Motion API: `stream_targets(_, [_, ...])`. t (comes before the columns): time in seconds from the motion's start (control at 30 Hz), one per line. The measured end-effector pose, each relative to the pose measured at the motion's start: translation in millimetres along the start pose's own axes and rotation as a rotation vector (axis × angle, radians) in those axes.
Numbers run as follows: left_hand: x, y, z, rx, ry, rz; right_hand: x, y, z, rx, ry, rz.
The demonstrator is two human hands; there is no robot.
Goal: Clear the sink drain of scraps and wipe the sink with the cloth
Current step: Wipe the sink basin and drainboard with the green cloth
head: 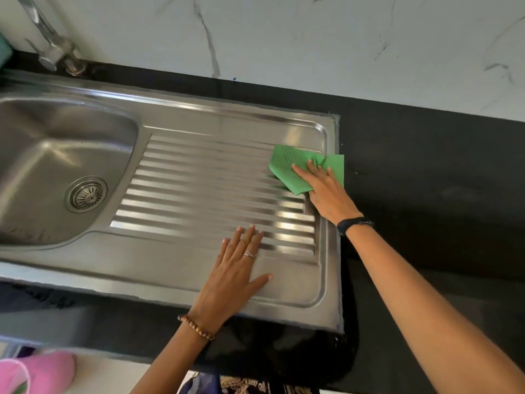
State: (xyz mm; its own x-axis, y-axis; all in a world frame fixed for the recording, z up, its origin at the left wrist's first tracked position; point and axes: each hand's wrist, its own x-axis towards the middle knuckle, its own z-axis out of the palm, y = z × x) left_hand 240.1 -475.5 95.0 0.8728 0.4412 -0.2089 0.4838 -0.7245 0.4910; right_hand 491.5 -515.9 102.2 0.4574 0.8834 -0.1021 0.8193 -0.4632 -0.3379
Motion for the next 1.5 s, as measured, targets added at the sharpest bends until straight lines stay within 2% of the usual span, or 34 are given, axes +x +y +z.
stream_targets(0.23, [-50.9,-21.8,4.7,0.028,0.013,0.015,-99.0,-47.3,23.4,0.192,0.004,0.113])
stream_targets(0.4, [-89.2,-40.4,9.9,0.008,0.134,-0.013,-171.2,-85.1,43.5,0.281,0.014,0.171])
stream_targets(0.63, [-123.4,-64.9,-3.7,-0.049,0.173,0.002,-201.4,-129.6,59.6,0.444,0.034,0.283])
stream_targets(0.8, [-150.3,-87.9,-16.7,-0.129,0.223,-0.051,-199.4,-159.0,61.4,0.317,0.004,0.28])
stream_targets(0.9, [-164.6,-104.3,-24.1,-0.161,0.253,-0.097,-189.8,-177.2,62.6,0.123,-0.006,0.265])
stream_targets(1.03, [-170.1,-132.0,-40.4,-0.151,0.295,-0.155,-166.5,-207.0,68.6,-0.099,-0.008,0.186])
stream_targets(1.13, [-165.7,-155.7,-57.5,-0.149,0.331,-0.199,-142.1,-241.2,81.2,-0.174,0.0,0.091])
stream_targets(1.37, [-150.0,-210.5,-93.5,-0.096,0.372,-0.303,-71.8,-344.2,113.6,-0.111,-0.012,-0.152])
stream_targets(1.5, [-145.6,-236.3,-118.1,-0.132,0.448,-0.353,-28.5,-382.5,113.5,0.108,-0.168,-0.203])
